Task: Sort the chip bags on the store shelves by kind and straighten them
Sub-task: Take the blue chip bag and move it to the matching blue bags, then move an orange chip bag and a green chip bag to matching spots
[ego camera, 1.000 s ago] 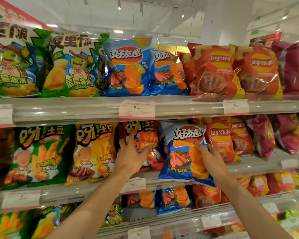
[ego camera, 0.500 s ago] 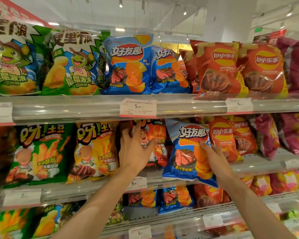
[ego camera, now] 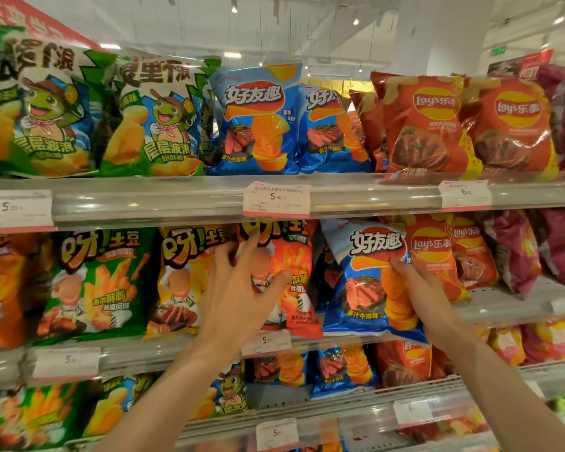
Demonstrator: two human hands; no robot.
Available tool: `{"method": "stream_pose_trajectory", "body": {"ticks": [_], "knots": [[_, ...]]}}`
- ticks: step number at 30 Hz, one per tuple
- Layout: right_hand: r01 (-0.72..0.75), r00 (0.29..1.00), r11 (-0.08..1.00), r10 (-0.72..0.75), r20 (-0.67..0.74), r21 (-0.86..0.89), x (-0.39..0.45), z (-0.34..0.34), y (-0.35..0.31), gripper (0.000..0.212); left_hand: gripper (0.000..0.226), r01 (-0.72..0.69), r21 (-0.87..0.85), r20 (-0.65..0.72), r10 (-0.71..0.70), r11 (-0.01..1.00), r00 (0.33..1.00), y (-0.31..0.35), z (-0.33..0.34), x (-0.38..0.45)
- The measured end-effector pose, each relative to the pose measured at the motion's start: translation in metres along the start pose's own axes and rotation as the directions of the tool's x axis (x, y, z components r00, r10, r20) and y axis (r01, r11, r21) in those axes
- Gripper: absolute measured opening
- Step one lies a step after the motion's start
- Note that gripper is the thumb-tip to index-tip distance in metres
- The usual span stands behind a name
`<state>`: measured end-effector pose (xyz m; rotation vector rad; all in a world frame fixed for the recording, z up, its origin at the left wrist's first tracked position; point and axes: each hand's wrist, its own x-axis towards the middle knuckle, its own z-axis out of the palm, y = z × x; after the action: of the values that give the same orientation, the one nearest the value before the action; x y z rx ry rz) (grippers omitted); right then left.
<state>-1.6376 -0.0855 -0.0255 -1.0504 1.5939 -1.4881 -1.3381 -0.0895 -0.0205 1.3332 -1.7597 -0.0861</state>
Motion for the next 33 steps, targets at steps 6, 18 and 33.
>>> {"method": "stream_pose_trajectory", "body": {"ticks": [6, 18, 33], "knots": [[0.089, 0.995, 0.996, -0.089, 0.043, 0.006, -0.007, 0.024, -0.008, 0.016, 0.083, 0.088, -0.006, 0.011, -0.088, 0.996, 0.996, -0.009, -0.041, -0.018], [0.282, 0.957, 0.935, -0.258, 0.131, -0.216, 0.006, 0.135, -0.01, 0.058, 0.087, 0.129, 0.003, -0.099, -0.128, 0.992, 0.987, -0.056, -0.095, -0.04], [0.537, 0.719, 0.256, -0.637, 0.277, -0.804, -0.003, 0.16, 0.03, 0.072, 0.086, 0.115, -0.062, -0.092, -0.12, 0.991, 0.988, -0.068, -0.097, -0.043]]}}
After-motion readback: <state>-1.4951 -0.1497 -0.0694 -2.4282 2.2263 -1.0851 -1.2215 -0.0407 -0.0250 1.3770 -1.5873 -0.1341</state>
